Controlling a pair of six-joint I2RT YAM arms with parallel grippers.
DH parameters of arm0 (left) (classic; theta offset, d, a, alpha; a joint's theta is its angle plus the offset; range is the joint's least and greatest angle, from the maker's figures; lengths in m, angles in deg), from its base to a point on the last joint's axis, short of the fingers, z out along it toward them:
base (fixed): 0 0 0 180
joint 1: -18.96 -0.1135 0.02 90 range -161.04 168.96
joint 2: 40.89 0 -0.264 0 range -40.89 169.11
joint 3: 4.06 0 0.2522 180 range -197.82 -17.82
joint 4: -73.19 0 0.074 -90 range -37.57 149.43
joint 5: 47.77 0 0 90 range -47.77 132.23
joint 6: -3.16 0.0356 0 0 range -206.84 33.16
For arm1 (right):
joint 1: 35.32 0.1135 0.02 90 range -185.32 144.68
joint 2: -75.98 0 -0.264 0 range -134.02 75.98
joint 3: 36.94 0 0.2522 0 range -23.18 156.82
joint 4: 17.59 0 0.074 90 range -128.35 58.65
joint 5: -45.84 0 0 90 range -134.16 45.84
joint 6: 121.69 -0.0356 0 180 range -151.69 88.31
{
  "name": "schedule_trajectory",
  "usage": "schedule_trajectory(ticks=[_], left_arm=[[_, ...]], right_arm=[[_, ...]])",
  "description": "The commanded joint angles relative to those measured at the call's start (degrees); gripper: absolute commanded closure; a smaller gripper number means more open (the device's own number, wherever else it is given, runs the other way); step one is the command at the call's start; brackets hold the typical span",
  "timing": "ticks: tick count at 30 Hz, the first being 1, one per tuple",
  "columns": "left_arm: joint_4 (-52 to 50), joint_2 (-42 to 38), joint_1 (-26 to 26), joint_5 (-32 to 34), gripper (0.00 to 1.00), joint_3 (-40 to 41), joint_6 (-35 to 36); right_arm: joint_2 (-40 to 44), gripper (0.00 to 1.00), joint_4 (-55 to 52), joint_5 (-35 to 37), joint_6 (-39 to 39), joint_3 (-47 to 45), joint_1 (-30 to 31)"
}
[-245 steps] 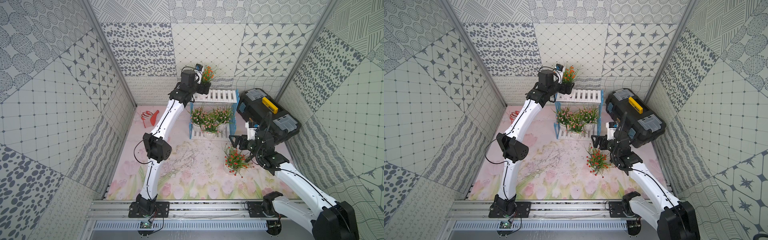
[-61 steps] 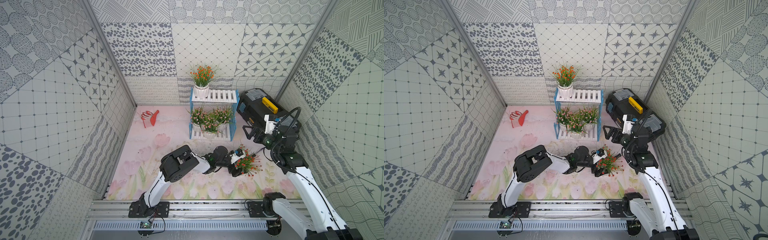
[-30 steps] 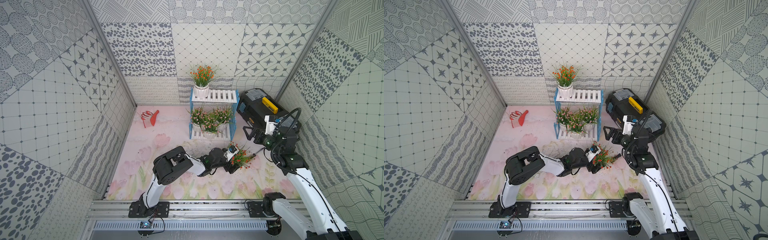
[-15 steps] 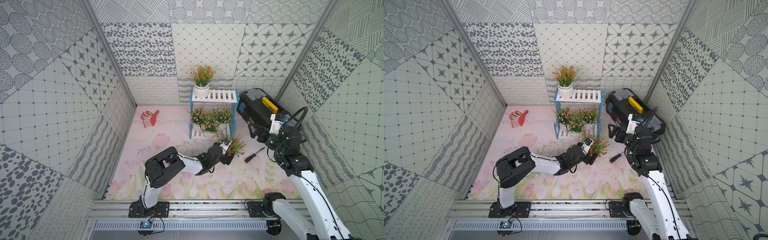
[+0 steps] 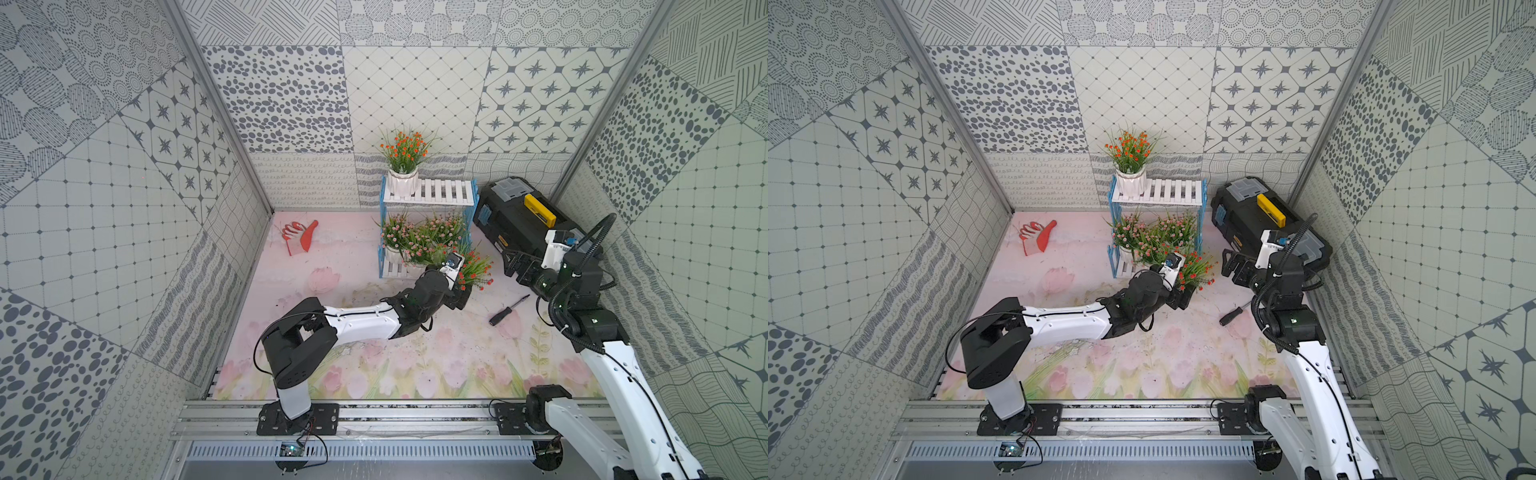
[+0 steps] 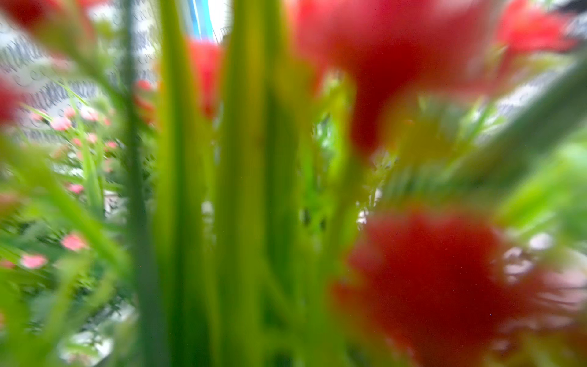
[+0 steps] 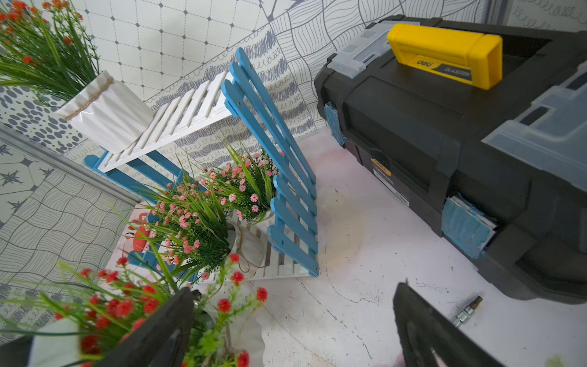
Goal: Place the baby's breath potted plants on the rack by color
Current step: Place the baby's breath potted plant on the rack.
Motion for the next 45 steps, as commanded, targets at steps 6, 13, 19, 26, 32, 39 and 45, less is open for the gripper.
schedule_trajectory(ticks=[6, 13, 19, 26, 32, 39, 45], left_arm=[[-13.96, -3.55, -4.4, -0.9, 0.34, -14.07, 1.38], [-21.61, -1.74, -8.77, -3.67, 0.32, -24.82, 2.75], [-25.16, 2.37, -12.58, -6.36, 0.32, -34.28, 3.94], [-25.34, 8.34, -15.23, -9.36, 0.32, -44.76, 6.55], [-26.61, 15.49, -16.98, -12.51, 0.31, -54.79, 8.76], [-23.56, 20.53, -19.43, -16.12, 0.31, -61.35, 8.33], [-22.15, 24.47, -20.79, -18.81, 0.31, -67.42, 7.18]], right_arm=[[1.8, 0.02, -0.84, 4.4, 0.99, -0.12, -0.21], [1.37, 0.02, 0.15, 3.02, 0.01, -2.62, -0.23], [0.84, 0.02, 1.27, 1.57, -0.51, -3.99, -0.23], [0.59, 0.02, 1.75, 0.49, -0.34, -5.44, -0.23], [-0.46, 0.02, 1.93, -0.8, -0.16, -5.9, -0.23], [-1.36, 0.02, 1.83, -2.26, 0.25, -5.97, -0.18], [-1.48, 0.02, 2.94, -3.22, 0.54, -6.91, -0.16]])
